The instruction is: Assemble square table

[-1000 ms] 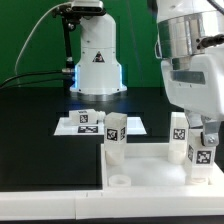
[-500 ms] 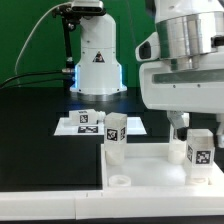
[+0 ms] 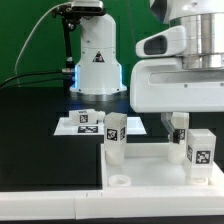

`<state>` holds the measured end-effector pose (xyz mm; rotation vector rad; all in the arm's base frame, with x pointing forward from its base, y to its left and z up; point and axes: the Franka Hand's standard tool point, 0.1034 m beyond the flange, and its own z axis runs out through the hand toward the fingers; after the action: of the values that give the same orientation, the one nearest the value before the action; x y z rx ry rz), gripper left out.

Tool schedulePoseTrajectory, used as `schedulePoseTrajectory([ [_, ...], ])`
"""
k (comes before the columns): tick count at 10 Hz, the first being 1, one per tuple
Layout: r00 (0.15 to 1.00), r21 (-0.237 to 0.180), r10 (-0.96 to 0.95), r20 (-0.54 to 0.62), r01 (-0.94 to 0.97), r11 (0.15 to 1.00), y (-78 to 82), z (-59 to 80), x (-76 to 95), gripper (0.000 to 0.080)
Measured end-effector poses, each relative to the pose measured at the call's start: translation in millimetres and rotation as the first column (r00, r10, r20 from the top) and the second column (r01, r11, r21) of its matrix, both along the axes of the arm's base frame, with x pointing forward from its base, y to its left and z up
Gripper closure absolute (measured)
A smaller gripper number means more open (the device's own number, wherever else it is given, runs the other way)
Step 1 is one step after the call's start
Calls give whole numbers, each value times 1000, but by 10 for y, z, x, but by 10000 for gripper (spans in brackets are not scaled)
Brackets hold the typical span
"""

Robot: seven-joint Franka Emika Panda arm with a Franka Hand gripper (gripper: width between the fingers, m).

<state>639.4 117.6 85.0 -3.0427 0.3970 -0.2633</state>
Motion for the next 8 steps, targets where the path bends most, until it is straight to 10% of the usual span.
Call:
schedulePoseTrajectory([
  [2, 999, 5, -38, -1, 38, 999, -12, 1, 2, 151],
  [4, 993, 21, -118, -6, 119, 993, -8, 0, 1, 429],
  [8, 832, 86, -552, -58, 555, 827, -81, -19, -34, 509],
])
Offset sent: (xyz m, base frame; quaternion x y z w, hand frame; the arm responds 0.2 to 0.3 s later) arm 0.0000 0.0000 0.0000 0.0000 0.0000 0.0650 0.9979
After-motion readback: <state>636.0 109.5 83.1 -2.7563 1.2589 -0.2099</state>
